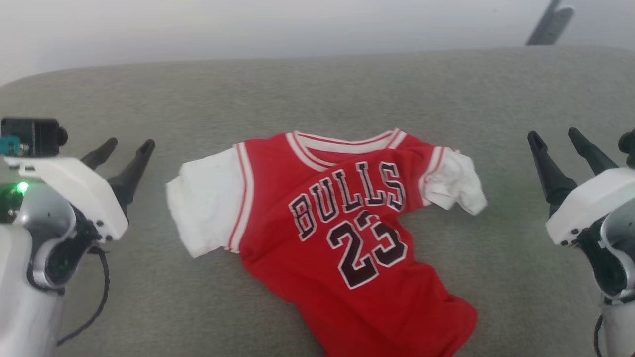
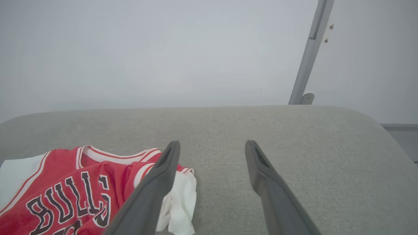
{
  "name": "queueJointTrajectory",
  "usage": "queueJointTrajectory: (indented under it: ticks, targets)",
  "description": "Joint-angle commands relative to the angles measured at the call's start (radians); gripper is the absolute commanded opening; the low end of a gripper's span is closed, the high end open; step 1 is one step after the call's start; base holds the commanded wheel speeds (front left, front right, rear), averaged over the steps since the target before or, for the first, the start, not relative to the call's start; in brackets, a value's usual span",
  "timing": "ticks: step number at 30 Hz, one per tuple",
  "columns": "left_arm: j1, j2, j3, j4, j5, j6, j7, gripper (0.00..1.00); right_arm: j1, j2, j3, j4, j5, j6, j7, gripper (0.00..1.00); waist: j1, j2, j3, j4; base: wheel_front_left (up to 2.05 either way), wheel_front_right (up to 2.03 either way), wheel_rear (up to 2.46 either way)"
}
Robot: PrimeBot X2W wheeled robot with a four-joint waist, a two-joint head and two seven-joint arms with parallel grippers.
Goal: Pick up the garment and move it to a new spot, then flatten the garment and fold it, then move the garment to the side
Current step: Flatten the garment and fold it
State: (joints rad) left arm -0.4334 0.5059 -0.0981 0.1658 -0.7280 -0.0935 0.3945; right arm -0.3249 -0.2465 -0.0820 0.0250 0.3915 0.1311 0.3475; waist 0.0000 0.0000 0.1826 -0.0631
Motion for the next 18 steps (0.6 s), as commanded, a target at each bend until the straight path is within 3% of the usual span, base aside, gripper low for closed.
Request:
queueJointTrajectory:
  ticks: [1,9,18]
  targets:
    - [-0.026,0.004,-0.005,0.012,-0.007,0.009,0.028,1.00,0.016,0.013,-0.008,-0.013,-0.009,-0.001,-0.017,1.00,0.0000,0.0000,0.017,-0.034,0.00,0.00,0.00]
    - [-0.133,0.035,-0.059,0.129,-0.017,0.068,0.258,1.00,0.059,0.099,-0.037,-0.072,-0.049,-0.001,-0.079,1.00,0.0000,0.0000,0.071,-0.103,0.00,0.00,0.00]
    - [-0.201,0.044,-0.115,0.282,-0.004,0.149,0.462,1.00,0.074,0.131,-0.030,-0.100,-0.040,-0.001,-0.084,1.00,0.0000,0.0000,0.122,-0.131,0.00,0.00,0.00]
